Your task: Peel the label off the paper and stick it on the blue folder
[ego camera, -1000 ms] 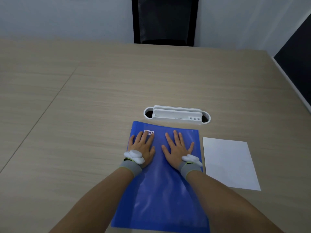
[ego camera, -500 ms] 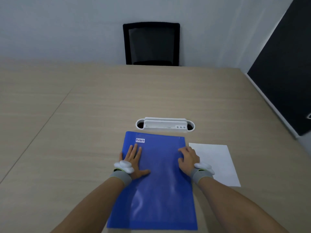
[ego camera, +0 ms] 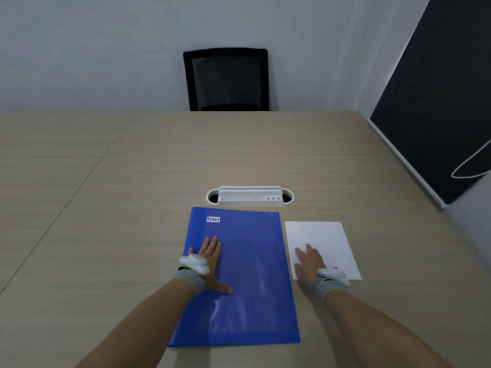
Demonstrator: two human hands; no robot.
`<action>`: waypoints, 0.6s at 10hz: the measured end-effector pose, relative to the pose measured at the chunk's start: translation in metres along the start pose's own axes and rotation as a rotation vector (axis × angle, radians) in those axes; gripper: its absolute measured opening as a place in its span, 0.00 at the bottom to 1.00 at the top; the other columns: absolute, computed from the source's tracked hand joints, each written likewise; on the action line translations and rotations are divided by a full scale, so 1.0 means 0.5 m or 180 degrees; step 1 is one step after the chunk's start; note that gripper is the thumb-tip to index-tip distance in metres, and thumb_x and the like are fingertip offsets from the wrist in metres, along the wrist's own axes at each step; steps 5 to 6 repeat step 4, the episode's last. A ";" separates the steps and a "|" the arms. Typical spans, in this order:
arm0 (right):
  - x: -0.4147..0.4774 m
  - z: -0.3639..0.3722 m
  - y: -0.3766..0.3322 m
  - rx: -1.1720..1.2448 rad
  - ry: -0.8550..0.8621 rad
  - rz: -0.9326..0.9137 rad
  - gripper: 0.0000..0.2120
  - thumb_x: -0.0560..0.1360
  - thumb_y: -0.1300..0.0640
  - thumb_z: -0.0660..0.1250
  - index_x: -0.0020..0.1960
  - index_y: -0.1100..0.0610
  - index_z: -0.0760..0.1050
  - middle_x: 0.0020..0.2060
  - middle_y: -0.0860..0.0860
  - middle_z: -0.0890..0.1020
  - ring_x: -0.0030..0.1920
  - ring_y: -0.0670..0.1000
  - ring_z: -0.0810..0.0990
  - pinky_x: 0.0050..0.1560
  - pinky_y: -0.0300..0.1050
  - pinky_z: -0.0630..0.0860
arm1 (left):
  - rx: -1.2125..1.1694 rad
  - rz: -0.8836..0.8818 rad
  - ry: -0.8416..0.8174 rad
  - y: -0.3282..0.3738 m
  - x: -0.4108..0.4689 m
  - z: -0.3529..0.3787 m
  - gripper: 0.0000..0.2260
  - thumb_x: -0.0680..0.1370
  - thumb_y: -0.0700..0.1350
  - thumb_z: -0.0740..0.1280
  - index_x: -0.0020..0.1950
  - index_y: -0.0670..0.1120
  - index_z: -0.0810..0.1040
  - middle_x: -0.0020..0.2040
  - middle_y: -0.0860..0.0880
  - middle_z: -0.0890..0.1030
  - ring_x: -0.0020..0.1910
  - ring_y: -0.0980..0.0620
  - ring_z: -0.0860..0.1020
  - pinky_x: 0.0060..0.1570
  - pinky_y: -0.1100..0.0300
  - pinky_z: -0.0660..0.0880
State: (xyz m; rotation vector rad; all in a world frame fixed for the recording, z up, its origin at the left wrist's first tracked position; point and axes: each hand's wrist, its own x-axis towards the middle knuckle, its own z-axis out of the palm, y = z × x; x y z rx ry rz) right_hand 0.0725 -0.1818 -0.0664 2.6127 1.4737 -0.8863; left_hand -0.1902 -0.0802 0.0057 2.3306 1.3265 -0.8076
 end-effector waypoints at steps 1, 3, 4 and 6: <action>0.009 0.008 0.004 0.0043 0.0021 -0.0044 0.24 0.80 0.49 0.45 0.75 0.42 0.47 0.78 0.46 0.44 0.78 0.49 0.44 0.76 0.61 0.51 | 0.0060 0.0002 -0.0041 0.001 -0.001 0.003 0.57 0.64 0.71 0.66 0.75 0.46 0.33 0.77 0.49 0.33 0.77 0.49 0.37 0.76 0.40 0.43; 0.018 -0.007 0.001 -0.0053 0.0000 -0.0070 0.25 0.80 0.48 0.46 0.76 0.45 0.46 0.78 0.47 0.45 0.78 0.49 0.44 0.76 0.59 0.51 | -0.0108 0.0016 -0.0004 0.000 -0.008 -0.016 0.52 0.68 0.69 0.64 0.76 0.46 0.37 0.78 0.49 0.37 0.78 0.49 0.40 0.77 0.43 0.46; 0.012 -0.057 -0.035 0.0361 0.0118 -0.0296 0.26 0.80 0.48 0.52 0.76 0.50 0.52 0.78 0.52 0.49 0.78 0.53 0.48 0.77 0.54 0.50 | -0.0564 -0.0012 0.0225 -0.001 -0.017 -0.050 0.46 0.72 0.65 0.62 0.77 0.44 0.40 0.79 0.47 0.39 0.78 0.48 0.42 0.77 0.47 0.47; 0.012 -0.057 -0.035 0.0361 0.0118 -0.0296 0.26 0.80 0.48 0.52 0.76 0.50 0.52 0.78 0.52 0.49 0.78 0.53 0.48 0.77 0.54 0.50 | -0.0564 -0.0012 0.0225 -0.001 -0.017 -0.050 0.46 0.72 0.65 0.62 0.77 0.44 0.40 0.79 0.47 0.39 0.78 0.48 0.42 0.77 0.47 0.47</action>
